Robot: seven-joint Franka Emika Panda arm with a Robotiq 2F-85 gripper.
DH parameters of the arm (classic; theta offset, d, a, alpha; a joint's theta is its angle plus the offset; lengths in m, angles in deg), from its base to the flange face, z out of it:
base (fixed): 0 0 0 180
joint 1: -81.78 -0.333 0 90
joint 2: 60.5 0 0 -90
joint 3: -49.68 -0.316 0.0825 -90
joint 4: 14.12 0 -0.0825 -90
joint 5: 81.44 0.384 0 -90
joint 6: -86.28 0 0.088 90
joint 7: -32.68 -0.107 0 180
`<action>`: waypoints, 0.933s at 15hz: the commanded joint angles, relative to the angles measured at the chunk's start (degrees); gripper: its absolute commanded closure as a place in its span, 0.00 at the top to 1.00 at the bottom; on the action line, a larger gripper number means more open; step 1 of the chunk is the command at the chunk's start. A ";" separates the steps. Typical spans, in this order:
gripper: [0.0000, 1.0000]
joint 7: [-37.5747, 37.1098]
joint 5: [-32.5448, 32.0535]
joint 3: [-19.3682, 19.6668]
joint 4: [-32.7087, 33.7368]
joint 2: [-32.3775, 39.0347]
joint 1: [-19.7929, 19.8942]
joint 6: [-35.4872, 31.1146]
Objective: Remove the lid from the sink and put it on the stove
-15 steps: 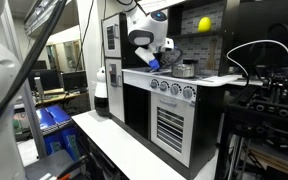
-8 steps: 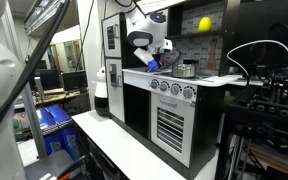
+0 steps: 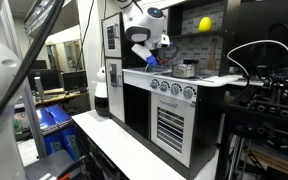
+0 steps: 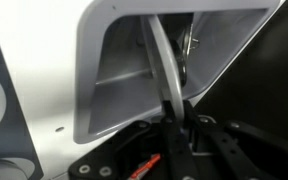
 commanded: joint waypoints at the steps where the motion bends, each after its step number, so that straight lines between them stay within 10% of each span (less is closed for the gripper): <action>1: 0.01 0.32 -3.65 0.82 -5.32 -5.85 -1.17 -2.42; 8: 0.02 0.84 -4.60 0.33 -13.20 -15.57 -0.97 -9.73; 14: 0.02 12.05 10.98 0.78 -17.89 -24.99 -0.56 -6.62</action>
